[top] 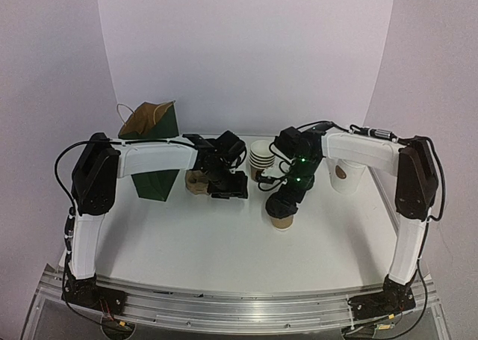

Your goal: Pack the takeout coffee

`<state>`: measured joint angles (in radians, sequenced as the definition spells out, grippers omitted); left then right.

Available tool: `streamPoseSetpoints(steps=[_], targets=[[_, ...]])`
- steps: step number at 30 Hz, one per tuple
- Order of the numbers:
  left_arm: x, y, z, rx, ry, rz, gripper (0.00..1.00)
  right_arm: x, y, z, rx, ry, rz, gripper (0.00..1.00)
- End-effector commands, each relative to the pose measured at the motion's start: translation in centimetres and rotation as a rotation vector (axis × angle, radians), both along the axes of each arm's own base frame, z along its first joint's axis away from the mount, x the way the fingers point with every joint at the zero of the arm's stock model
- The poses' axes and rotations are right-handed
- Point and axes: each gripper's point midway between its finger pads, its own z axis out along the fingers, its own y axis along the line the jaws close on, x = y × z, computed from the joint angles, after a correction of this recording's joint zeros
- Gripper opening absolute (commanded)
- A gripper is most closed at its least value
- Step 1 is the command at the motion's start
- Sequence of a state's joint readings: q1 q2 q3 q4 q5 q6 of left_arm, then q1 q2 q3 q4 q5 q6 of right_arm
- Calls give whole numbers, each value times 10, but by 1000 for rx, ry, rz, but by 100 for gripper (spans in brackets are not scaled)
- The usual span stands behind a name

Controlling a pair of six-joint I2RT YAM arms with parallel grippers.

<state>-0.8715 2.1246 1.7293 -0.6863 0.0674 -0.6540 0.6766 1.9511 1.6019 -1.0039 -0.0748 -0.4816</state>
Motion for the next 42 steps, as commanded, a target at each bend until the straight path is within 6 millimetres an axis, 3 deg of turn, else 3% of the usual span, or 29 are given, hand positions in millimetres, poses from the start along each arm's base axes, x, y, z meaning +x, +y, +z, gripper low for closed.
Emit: streamPoseSetpoints(steps=[1,11,16,22,29,33,37,42], targets=[[8,-9,26,-35,-51,-9,59,9,8,25,45,-33,-28,98],[12,-15,28,-41,-55,-20,59,13,-3,30,38,-55,-58,98],[13,-17,30,-44,-59,-22,59,26,-5,38,18,-105,-106,98],[13,-18,30,-47,-56,-23,59,42,9,81,106,-182,-195,98],[14,-14,38,-58,-40,-8,59,29,37,98,150,-207,-176,97],[25,10,56,-48,-57,52,59,19,58,90,177,-156,-171,95],[29,34,61,-3,-61,101,59,39,57,73,104,-214,-238,92],[25,42,56,13,-51,108,59,58,54,51,28,-268,-241,89]])
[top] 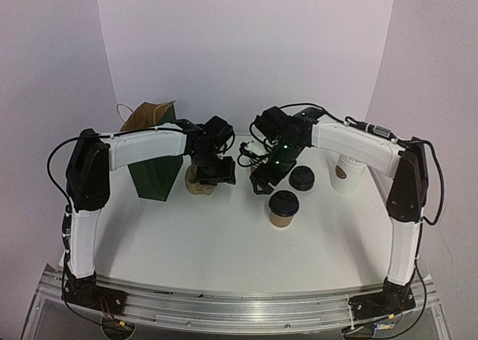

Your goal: Pack the takeout coffee

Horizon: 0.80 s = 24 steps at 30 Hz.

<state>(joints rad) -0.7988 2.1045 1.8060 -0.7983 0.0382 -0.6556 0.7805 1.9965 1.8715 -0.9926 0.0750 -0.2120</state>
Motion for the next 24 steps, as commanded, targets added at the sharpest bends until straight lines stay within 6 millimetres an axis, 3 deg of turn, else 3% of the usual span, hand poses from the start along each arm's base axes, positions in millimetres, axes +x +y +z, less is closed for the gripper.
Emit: streamPoseSetpoints(steps=[1,6,15,24], targets=[[-4,11,30,-12,-41,21,59,23,-4,-19,-67,-48,-55,89],[-4,11,26,-9,-40,18,59,15,-7,-39,-89,-7,-47,88],[1,5,21,-6,-48,-2,59,-6,-28,-64,-158,48,-25,86],[5,-3,20,-21,-47,-17,59,-14,-55,-71,-240,33,-62,86]])
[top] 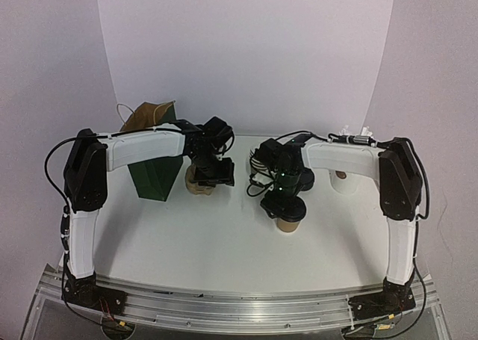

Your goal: Pack the takeout coffee

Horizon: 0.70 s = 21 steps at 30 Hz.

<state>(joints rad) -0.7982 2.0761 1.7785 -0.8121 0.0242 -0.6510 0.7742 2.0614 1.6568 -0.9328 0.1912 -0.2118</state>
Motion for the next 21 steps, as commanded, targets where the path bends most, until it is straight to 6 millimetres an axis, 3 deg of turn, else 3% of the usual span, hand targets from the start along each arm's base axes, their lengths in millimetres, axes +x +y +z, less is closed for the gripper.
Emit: streamPoseSetpoints(steps=[1,9,17,21], targets=[[10,-13,18,-42,-45,-21,59,-4,-16,19,-18,-51,-26,86],[14,-22,18,-54,-45,-46,59,-16,-67,14,-65,-29,-146,87],[17,-29,18,-68,-44,-65,59,-23,-129,21,-121,-53,-254,89],[19,-35,22,-81,-45,-81,59,-23,-151,24,-137,-65,-297,90]])
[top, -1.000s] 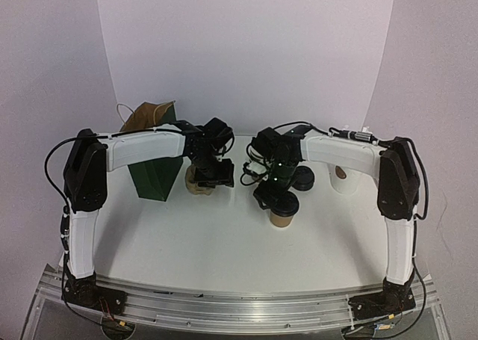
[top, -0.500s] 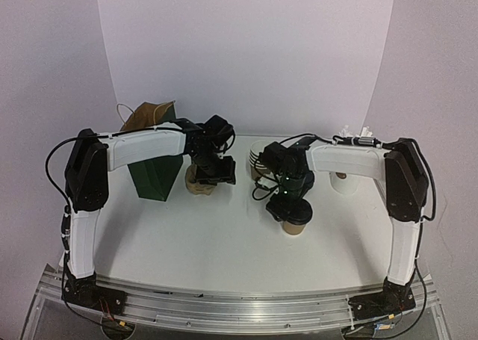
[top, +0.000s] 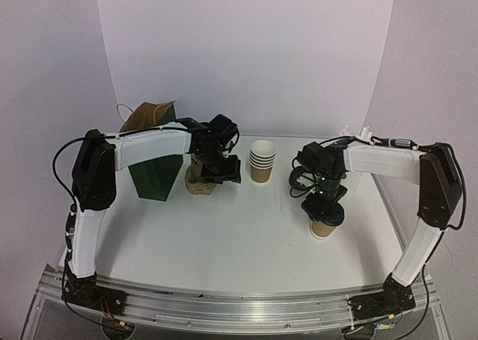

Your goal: Pack the takeout coffee

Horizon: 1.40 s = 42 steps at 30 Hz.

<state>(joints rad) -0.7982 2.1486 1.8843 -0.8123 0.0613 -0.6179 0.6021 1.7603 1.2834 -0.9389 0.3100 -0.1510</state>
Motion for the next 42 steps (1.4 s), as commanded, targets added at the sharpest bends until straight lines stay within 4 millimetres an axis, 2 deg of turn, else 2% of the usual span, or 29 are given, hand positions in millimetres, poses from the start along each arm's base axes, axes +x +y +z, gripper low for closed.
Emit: streamPoseSetpoints(steps=[1,8,12,17,20,24,27,28,31,33,37,42], targets=[[7,-15,21,-49,-35,-38,59,2,-22,16,-12,-52,-53,91],[9,-14,35,-58,-63,-39,59,12,-3,25,71,-51,-53,92],[7,-9,40,-55,-70,-29,59,14,1,26,87,-50,-56,93],[8,-6,58,-65,-100,-20,59,15,6,33,117,-54,-48,96],[11,-8,76,-79,-130,-31,59,19,17,45,167,-61,-46,98],[14,-12,99,-90,-177,-77,59,32,47,73,281,-94,-27,98],[18,-12,128,-96,-238,-100,59,53,81,109,396,-154,-20,98],[20,-12,141,-100,-267,-106,60,57,90,115,428,-158,-25,98],[27,-7,192,-123,-390,-98,60,71,116,140,517,-190,-27,98],[29,1,221,-136,-468,-83,60,76,127,147,539,-200,-21,98],[27,24,273,-157,-604,-29,61,85,133,148,536,-221,-52,98],[29,82,326,-84,-763,162,61,90,128,152,513,-256,-69,98]])
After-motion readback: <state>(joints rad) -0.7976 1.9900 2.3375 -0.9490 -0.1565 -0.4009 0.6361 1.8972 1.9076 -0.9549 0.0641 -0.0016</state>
